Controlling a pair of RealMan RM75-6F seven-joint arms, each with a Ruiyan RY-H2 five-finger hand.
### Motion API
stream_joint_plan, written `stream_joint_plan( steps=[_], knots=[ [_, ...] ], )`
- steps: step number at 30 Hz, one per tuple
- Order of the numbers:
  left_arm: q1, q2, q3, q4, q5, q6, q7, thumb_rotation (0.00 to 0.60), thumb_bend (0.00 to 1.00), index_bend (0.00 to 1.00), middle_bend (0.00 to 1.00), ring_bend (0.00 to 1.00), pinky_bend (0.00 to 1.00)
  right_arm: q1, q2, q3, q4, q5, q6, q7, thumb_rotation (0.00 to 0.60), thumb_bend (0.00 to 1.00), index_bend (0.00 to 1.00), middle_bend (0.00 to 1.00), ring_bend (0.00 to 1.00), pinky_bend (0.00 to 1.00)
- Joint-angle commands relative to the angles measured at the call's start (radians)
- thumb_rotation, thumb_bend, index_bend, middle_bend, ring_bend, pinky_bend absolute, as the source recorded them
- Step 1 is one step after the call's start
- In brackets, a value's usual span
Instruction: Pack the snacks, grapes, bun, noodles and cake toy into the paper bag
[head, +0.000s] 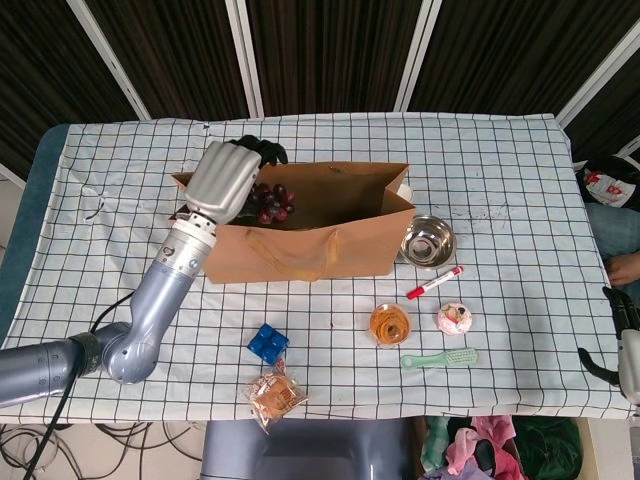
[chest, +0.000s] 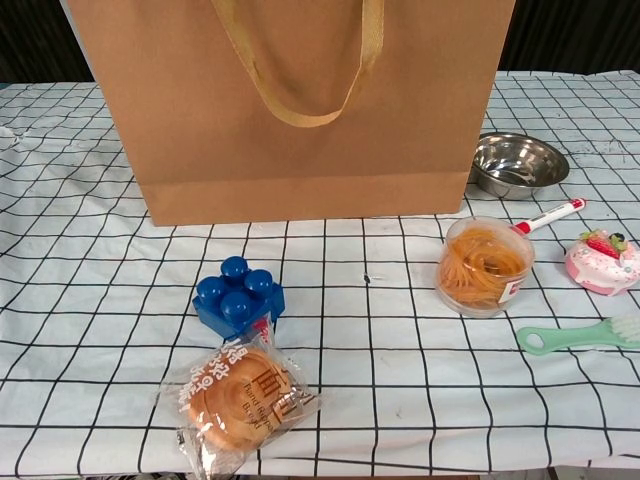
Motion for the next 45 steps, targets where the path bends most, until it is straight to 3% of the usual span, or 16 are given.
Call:
stream_joint_plan(
  steps=[1, 4, 8, 16, 21, 24, 27, 28, 32, 35, 40, 45],
  knots=[
    [-0.006, 0.019, 0.005, -0.029, -0.017, -0.002, 0.009, 0.600, 0.02, 0.24, 0.25, 0.12, 0.36, -0.001, 0.002, 0.001, -0.002, 0.002, 0.001, 0.001, 0.600, 0.19, 0.08, 0.09, 0.20, 0.25],
    [0.000, 0.045, -0.002, -0.069, -0.030, 0.005, -0.002, 0.600, 0.01, 0.20, 0.19, 0.04, 0.26, -0.002, 0.003, 0.003, -0.004, 0.005, 0.002, 0.002, 0.600, 0.19, 0.08, 0.09, 0.20, 0.25],
    [0.029, 0.108, -0.008, -0.137, -0.026, 0.034, -0.008, 0.600, 0.01, 0.19, 0.16, 0.02, 0.21, -0.003, 0.005, 0.002, -0.008, -0.001, 0.005, 0.003, 0.600, 0.19, 0.08, 0.09, 0.20, 0.25],
    [0.113, 0.247, 0.017, -0.209, 0.030, 0.098, 0.002, 0.600, 0.00, 0.19, 0.16, 0.02, 0.19, -0.001, 0.001, -0.001, -0.007, 0.001, 0.001, -0.009, 0.600, 0.19, 0.08, 0.09, 0.20, 0.25],
    [0.193, 0.317, 0.029, -0.294, 0.100, 0.148, -0.064, 0.600, 0.03, 0.18, 0.16, 0.02, 0.20, -0.003, -0.001, 0.002, -0.009, 0.003, 0.011, -0.021, 0.600, 0.19, 0.08, 0.09, 0.20, 0.25],
    [0.290, 0.360, 0.084, -0.375, 0.228, 0.214, -0.107, 0.600, 0.06, 0.18, 0.17, 0.02, 0.20, -0.005, -0.001, 0.005, -0.007, 0.011, 0.012, -0.024, 0.600, 0.19, 0.08, 0.09, 0.20, 0.25],
    [0.431, 0.381, 0.191, -0.416, 0.436, 0.319, -0.154, 0.600, 0.06, 0.18, 0.17, 0.03, 0.20, -0.006, -0.001, 0.006, -0.007, 0.011, 0.016, -0.025, 0.600, 0.19, 0.08, 0.09, 0.20, 0.25],
    [0.503, 0.374, 0.255, -0.405, 0.542, 0.373, -0.189, 0.600, 0.06, 0.18, 0.17, 0.03, 0.20, -0.006, -0.001, 0.007, -0.007, 0.011, 0.017, -0.027, 0.600, 0.19, 0.08, 0.09, 0.20, 0.25],
    [0.678, 0.300, 0.452, -0.222, 0.854, 0.494, -0.337, 0.600, 0.06, 0.18, 0.16, 0.03, 0.19, -0.006, -0.002, 0.007, -0.006, 0.014, 0.016, -0.030, 0.600, 0.19, 0.08, 0.09, 0.20, 0.25],
    [0.745, 0.233, 0.547, -0.065, 0.939, 0.511, -0.425, 0.600, 0.06, 0.16, 0.16, 0.03, 0.19, -0.006, -0.002, 0.008, -0.006, 0.015, 0.018, -0.034, 0.600, 0.19, 0.08, 0.09, 0.20, 0.25],
    [0.785, 0.123, 0.625, 0.134, 0.988, 0.475, -0.569, 0.600, 0.06, 0.14, 0.16, 0.03, 0.18, -0.008, -0.001, 0.008, -0.011, 0.011, 0.025, -0.038, 0.600, 0.19, 0.08, 0.09, 0.20, 0.25],
    [0.760, 0.046, 0.656, 0.228, 1.071, 0.410, -0.583, 0.600, 0.06, 0.12, 0.14, 0.01, 0.15, -0.007, -0.002, 0.008, -0.010, 0.015, 0.020, -0.039, 0.600, 0.19, 0.08, 0.09, 0.20, 0.25]
  ],
)
